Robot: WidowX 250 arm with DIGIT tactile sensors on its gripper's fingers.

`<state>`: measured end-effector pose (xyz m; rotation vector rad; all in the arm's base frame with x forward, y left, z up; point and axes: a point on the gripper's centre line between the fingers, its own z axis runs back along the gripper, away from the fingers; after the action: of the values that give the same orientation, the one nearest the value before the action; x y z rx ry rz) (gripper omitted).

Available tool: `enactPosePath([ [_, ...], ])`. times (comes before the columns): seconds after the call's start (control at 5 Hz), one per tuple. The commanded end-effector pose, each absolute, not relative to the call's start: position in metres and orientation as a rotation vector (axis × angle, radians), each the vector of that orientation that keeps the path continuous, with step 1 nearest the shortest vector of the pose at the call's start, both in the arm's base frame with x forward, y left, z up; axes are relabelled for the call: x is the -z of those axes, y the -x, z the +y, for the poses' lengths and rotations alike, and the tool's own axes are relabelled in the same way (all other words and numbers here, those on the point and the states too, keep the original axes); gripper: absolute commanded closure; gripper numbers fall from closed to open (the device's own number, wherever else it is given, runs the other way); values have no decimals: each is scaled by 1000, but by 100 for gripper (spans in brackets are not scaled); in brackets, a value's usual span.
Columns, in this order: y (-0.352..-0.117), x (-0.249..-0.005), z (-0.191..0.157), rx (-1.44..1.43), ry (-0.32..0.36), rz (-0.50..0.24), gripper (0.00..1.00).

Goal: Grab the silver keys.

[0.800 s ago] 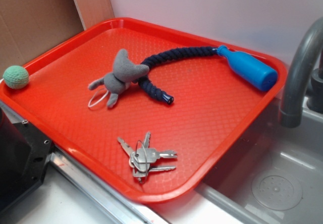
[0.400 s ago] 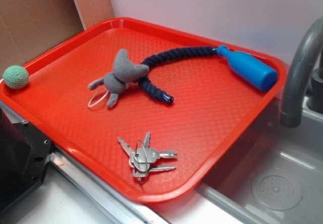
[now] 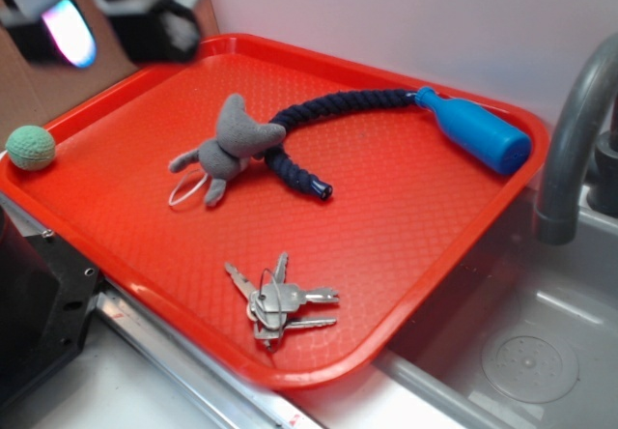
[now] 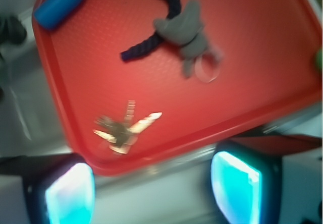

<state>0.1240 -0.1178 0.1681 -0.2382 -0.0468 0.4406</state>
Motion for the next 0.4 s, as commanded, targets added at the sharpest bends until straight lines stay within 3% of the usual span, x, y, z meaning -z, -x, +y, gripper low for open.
enactPosePath([
  [0.0,-144,-111,-147,-511,274,-18,0],
  [0.2,-151,-86,-147,-500,257,24,0],
])
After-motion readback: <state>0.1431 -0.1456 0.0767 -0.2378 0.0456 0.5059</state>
